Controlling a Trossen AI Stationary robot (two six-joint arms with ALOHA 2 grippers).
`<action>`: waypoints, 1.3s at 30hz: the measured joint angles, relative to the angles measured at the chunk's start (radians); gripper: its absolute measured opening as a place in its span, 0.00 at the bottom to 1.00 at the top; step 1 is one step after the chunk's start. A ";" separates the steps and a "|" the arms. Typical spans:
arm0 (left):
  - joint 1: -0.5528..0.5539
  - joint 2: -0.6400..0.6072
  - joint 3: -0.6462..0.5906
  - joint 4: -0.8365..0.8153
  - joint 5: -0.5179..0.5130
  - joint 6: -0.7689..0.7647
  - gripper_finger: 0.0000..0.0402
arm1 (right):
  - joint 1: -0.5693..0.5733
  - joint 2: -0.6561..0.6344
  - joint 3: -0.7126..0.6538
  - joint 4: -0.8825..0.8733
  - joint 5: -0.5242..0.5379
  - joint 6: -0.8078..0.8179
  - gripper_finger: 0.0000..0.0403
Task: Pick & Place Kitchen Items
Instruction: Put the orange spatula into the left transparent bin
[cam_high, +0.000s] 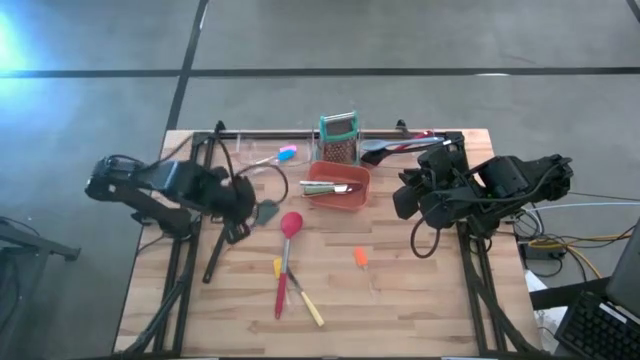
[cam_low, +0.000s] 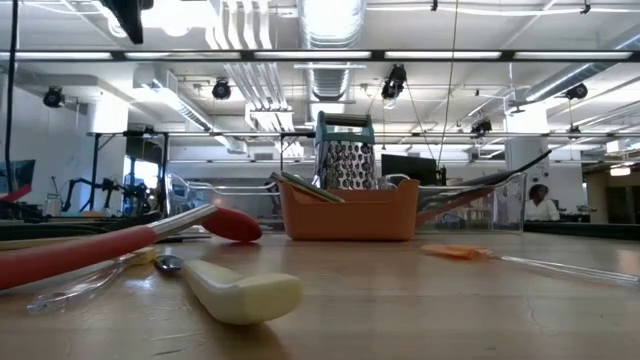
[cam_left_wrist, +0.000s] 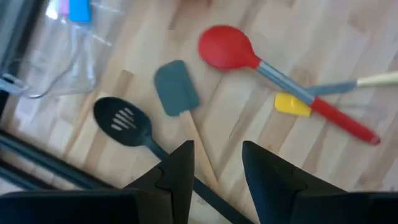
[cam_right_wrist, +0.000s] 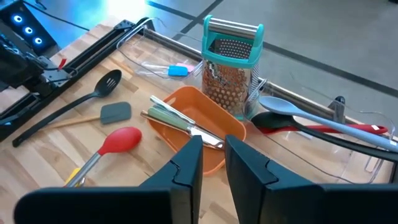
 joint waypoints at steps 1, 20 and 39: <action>-0.020 -0.002 -0.031 0.025 0.000 0.008 0.35 | 0.000 0.000 0.000 0.000 0.000 0.000 0.15; -0.107 0.032 -0.314 0.464 0.031 0.219 0.35 | 0.138 0.153 -0.247 0.149 -0.240 0.177 0.14; -0.080 0.020 -0.287 0.539 0.035 0.298 0.35 | -0.069 0.291 -0.537 0.572 -0.663 -0.055 0.44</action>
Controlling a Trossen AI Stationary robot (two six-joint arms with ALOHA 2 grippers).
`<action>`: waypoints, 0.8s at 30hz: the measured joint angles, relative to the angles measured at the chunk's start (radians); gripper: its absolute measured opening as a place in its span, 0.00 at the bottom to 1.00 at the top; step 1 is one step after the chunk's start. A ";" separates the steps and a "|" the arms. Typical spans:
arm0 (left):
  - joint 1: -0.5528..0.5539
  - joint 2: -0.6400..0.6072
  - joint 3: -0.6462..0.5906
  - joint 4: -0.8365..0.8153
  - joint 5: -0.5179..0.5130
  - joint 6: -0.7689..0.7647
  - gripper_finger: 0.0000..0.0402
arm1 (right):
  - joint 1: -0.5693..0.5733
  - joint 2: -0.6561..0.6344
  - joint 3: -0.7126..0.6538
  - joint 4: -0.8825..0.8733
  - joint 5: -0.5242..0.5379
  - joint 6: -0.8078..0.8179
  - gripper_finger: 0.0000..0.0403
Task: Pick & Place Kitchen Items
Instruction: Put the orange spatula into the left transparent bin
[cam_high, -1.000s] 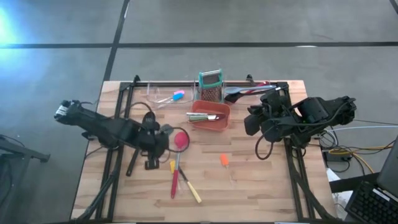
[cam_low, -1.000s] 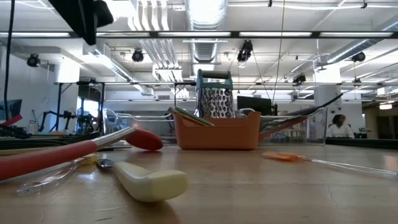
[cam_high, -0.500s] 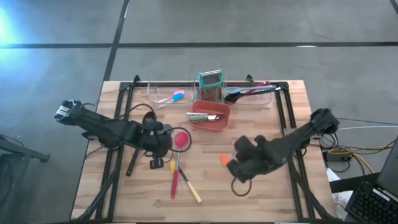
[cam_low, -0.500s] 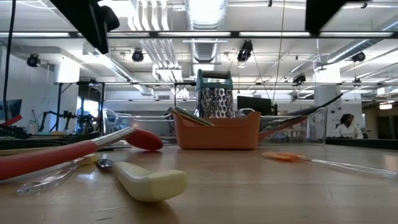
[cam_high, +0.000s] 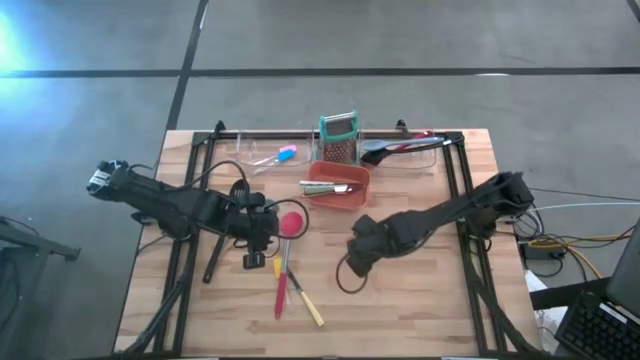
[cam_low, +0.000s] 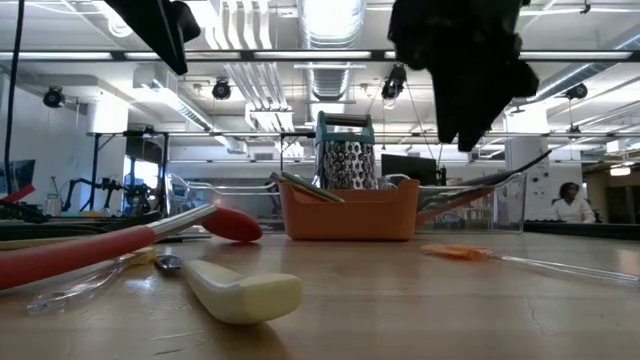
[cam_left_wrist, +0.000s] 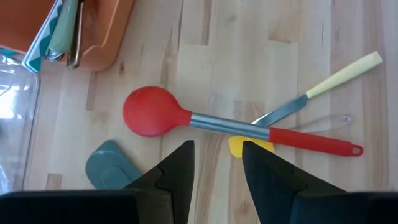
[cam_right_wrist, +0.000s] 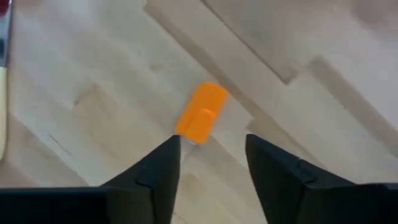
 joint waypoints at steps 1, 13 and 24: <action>0.000 0.000 0.000 0.000 0.000 0.000 0.35 | -0.014 0.000 -0.016 0.029 -0.020 -0.011 0.46; 0.001 -0.001 0.000 -0.001 0.000 0.016 0.35 | -0.101 0.029 -0.127 0.199 -0.118 -0.085 0.55; 0.009 -0.002 -0.005 -0.009 -0.001 0.027 0.35 | -0.102 0.122 -0.138 0.250 -0.145 -0.096 0.55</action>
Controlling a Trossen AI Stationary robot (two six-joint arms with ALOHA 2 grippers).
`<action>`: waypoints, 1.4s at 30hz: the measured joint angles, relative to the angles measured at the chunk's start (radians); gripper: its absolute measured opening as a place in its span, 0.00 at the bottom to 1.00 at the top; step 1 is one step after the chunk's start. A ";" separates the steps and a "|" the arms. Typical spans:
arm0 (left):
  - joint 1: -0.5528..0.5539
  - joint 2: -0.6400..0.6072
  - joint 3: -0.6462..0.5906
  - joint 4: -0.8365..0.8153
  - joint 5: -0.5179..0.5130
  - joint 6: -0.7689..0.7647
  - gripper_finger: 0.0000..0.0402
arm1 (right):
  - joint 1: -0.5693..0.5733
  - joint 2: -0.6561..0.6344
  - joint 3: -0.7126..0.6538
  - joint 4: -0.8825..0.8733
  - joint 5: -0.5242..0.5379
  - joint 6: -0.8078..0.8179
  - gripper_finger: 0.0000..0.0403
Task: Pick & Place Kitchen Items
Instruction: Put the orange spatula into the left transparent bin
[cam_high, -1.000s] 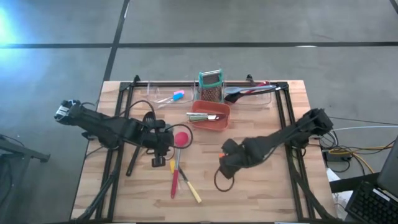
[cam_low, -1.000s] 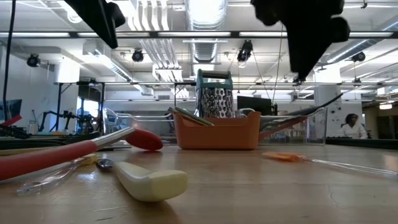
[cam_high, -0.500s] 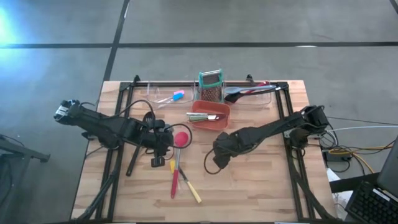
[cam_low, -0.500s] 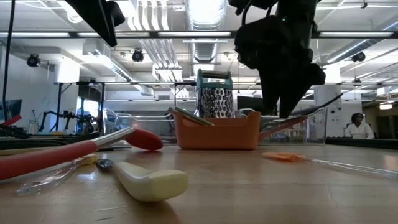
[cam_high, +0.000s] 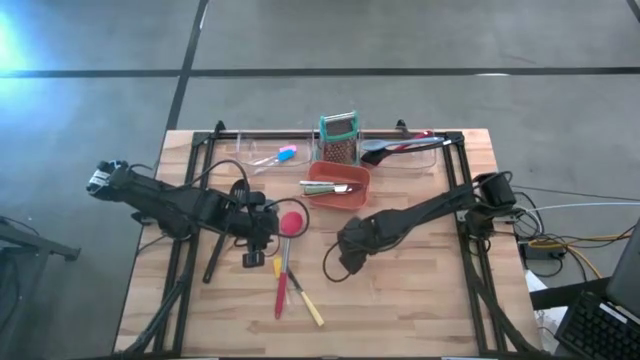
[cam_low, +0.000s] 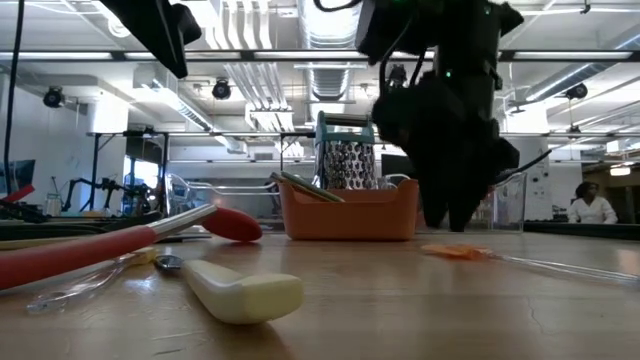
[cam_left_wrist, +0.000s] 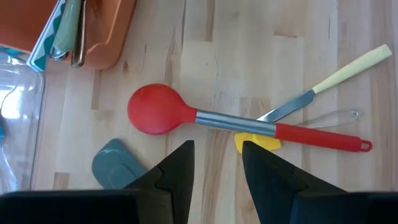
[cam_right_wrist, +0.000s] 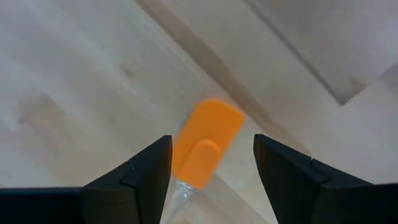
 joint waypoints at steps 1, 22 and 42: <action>0.000 0.000 0.000 0.000 0.000 0.000 0.35 | 0.000 0.013 0.000 -0.003 -0.009 0.001 0.55; 0.001 0.000 -0.001 -0.005 -0.003 -0.007 0.35 | 0.013 0.078 0.000 0.013 -0.048 0.126 0.26; 0.007 0.000 -0.003 0.012 -0.006 -0.056 0.35 | 0.045 -0.192 -0.002 0.021 0.059 0.125 0.02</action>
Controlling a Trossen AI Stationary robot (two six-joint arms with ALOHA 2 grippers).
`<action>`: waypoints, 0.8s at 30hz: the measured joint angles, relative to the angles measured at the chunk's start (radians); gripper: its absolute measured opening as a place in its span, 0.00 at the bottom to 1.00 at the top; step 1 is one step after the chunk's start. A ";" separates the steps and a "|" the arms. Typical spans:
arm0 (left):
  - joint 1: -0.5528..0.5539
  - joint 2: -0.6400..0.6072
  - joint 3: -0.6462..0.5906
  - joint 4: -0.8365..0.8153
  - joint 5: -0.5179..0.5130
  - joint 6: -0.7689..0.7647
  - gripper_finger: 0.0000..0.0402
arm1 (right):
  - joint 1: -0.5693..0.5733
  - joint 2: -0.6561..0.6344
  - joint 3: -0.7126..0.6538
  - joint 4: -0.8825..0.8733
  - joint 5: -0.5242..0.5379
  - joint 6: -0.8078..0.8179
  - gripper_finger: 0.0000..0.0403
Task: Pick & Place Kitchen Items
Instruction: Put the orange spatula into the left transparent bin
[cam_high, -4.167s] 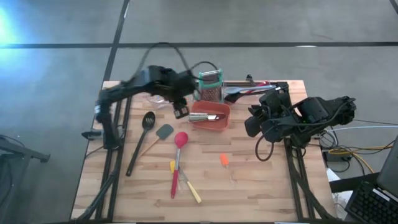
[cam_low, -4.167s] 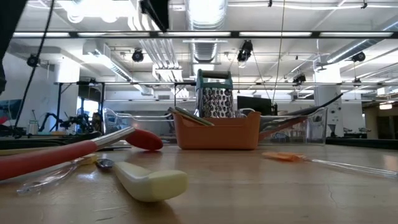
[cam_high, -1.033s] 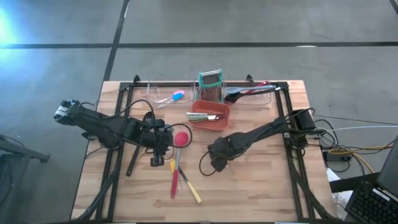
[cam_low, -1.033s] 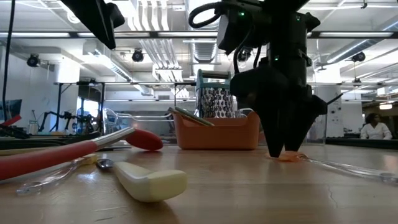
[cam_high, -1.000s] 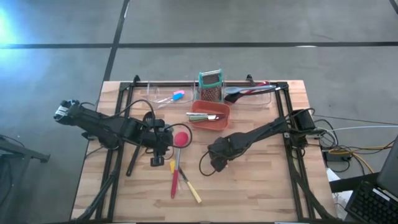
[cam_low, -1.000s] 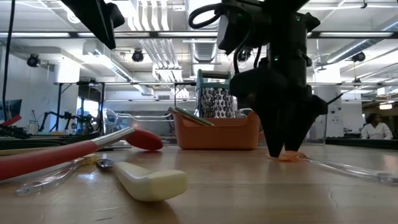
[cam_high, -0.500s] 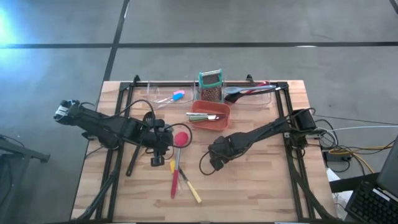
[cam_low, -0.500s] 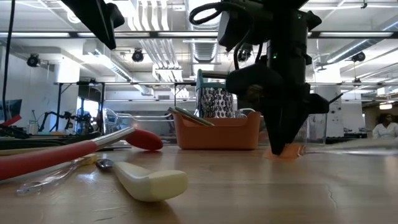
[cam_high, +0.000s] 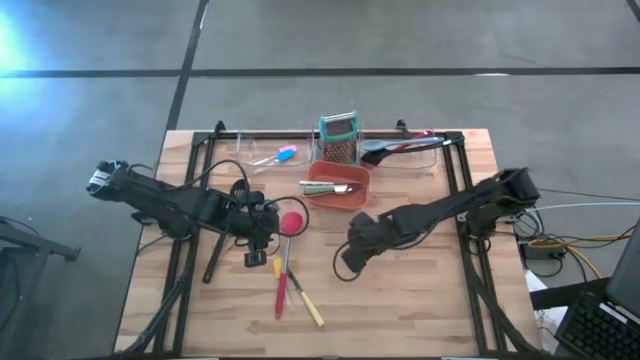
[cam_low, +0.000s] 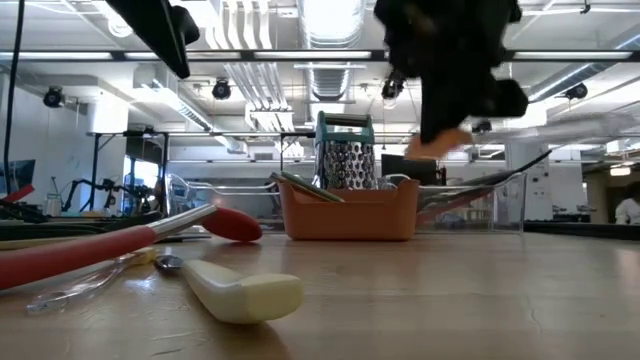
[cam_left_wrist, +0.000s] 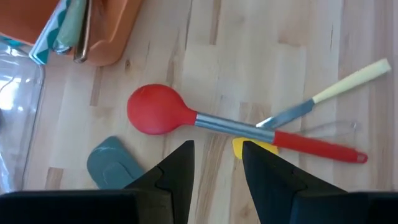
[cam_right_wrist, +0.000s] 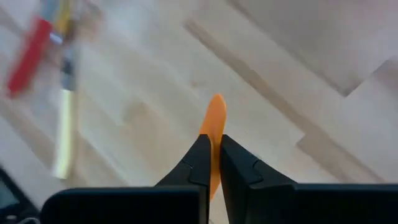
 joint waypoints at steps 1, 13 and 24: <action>0.000 0.000 0.000 0.006 -0.008 -0.010 0.35 | 0.004 -0.023 0.000 0.000 0.032 0.004 0.02; 0.006 0.000 -0.003 0.304 -0.034 0.008 0.35 | 0.085 -0.317 0.000 0.100 0.585 -0.054 0.02; 0.095 0.000 -0.003 0.831 0.130 0.061 0.35 | 0.133 -0.400 0.002 0.600 0.754 -0.624 0.02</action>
